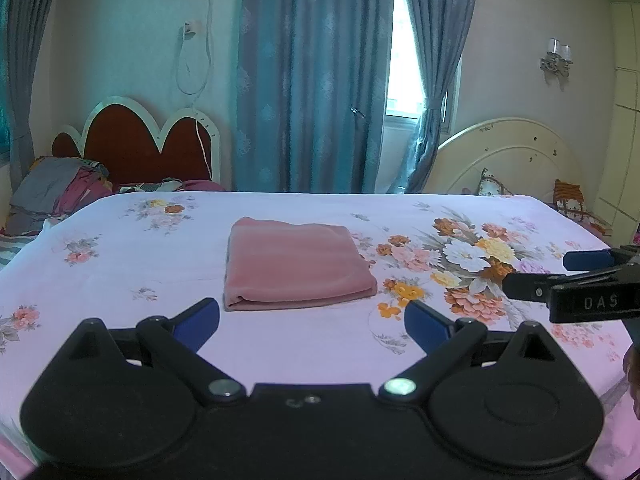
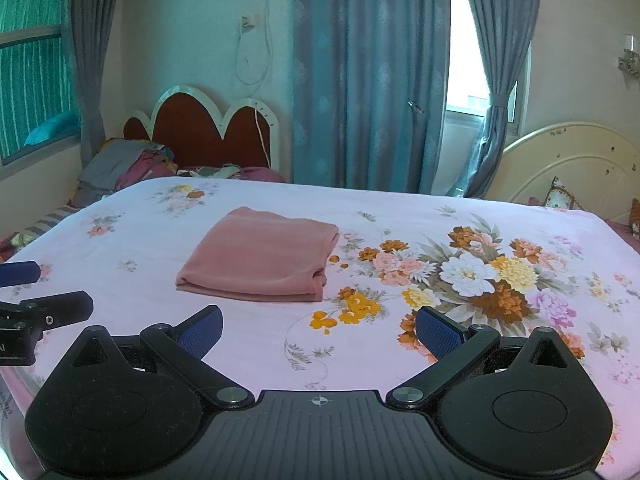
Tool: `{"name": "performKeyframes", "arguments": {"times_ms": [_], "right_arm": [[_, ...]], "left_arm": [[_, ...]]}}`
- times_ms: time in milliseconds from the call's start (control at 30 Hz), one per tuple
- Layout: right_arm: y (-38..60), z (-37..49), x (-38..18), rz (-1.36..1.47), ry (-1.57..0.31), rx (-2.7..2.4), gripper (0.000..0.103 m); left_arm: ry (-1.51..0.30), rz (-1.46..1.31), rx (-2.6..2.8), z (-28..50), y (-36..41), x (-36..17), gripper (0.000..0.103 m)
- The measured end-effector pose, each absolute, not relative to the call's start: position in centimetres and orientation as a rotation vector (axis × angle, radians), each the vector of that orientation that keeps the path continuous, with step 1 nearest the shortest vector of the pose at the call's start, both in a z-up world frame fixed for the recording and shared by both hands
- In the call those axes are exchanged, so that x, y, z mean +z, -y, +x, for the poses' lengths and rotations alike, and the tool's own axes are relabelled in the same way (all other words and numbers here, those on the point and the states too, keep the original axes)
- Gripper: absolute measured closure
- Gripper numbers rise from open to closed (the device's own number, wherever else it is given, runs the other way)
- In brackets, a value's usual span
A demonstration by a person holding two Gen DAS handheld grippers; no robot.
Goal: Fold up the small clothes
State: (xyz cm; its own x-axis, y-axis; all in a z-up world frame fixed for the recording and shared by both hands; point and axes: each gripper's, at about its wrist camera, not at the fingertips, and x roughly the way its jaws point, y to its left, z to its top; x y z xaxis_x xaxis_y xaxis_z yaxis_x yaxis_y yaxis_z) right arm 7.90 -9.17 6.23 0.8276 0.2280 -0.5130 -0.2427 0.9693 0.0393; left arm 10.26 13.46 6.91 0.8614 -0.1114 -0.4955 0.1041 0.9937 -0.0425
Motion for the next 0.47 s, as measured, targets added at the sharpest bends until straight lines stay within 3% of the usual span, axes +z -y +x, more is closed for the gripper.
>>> {"name": "performKeyframes", "arguments": {"times_ms": [467], "right_arm": [[9.05,7.87,6.19,-0.025,-0.543,0.25,0.002]], "left_arm": [[-0.531,-0.019,-0.093,10.3,-13.14,6.72,0.004]]}}
